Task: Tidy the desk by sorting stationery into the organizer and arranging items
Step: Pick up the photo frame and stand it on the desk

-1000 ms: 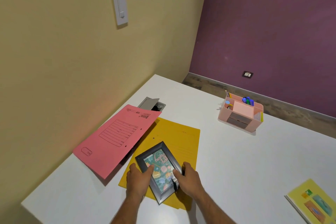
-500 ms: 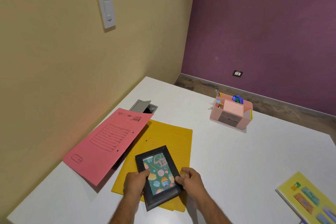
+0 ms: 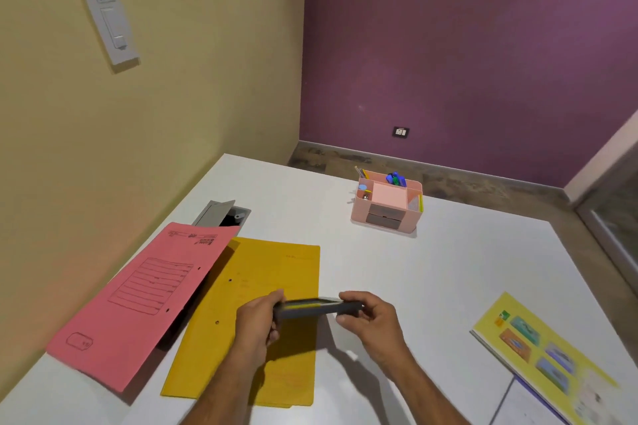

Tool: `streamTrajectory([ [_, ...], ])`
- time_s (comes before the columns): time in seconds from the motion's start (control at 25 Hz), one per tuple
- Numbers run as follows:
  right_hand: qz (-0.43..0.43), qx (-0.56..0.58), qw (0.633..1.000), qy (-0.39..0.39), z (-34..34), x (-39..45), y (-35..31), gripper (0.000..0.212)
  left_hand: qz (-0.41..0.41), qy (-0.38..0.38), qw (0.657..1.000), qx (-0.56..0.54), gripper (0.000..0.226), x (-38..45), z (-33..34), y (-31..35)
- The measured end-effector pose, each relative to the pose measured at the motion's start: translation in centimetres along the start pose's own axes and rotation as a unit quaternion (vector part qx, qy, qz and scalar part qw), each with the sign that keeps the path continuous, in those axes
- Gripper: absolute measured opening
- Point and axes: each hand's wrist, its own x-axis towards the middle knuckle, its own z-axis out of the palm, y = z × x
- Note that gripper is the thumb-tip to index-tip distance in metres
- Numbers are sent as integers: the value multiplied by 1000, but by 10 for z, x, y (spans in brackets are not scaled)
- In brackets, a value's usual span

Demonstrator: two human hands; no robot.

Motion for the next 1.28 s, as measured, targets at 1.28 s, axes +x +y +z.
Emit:
streamTrajectory([
  [1.28,-58,-2,966,250,-68,23,-55,38,396,-61,874,275,16,-51,164,-28],
])
